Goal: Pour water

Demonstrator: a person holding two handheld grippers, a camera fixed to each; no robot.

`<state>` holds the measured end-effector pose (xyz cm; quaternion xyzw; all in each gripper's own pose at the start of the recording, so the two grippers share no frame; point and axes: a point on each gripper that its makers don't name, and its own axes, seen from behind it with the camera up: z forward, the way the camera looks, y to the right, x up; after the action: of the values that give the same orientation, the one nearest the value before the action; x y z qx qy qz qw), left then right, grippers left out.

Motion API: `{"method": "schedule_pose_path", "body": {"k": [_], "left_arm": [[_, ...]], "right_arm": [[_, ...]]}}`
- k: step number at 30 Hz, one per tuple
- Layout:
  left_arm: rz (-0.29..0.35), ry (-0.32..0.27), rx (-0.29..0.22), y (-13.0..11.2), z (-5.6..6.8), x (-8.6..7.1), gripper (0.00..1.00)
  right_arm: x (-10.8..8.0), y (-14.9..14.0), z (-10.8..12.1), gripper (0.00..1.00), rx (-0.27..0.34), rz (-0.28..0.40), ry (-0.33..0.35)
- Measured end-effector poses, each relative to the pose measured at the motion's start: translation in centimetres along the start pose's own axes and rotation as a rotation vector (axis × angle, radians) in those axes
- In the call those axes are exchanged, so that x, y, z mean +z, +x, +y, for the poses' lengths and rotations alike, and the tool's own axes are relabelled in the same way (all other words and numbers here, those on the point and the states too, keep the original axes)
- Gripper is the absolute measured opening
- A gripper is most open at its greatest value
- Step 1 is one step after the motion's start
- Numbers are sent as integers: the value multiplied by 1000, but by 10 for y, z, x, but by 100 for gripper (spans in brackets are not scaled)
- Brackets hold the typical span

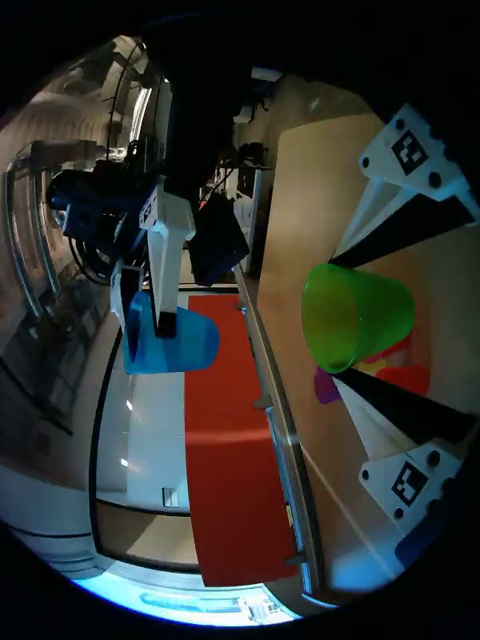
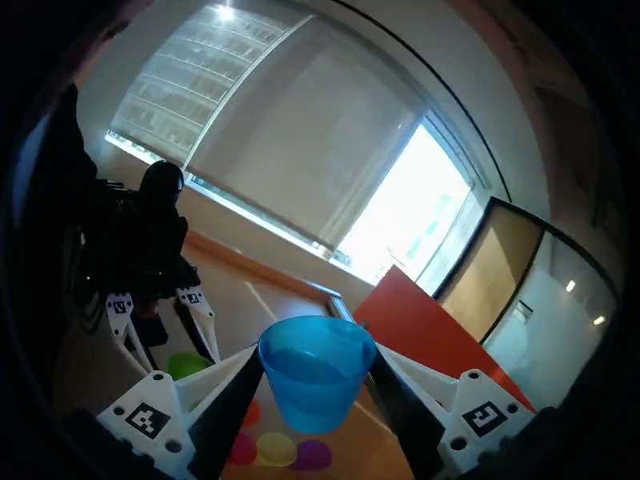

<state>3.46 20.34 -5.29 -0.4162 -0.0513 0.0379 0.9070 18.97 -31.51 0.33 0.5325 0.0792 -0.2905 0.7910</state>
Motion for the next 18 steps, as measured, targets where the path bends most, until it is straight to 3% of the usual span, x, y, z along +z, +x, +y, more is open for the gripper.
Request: {"method": "schedule_pose_path", "body": {"k": [18], "left_arm": [[1,-7,10,-2,3,3,88]], "right_arm": [[3,-1,0,91,-72,-17,11]]}}
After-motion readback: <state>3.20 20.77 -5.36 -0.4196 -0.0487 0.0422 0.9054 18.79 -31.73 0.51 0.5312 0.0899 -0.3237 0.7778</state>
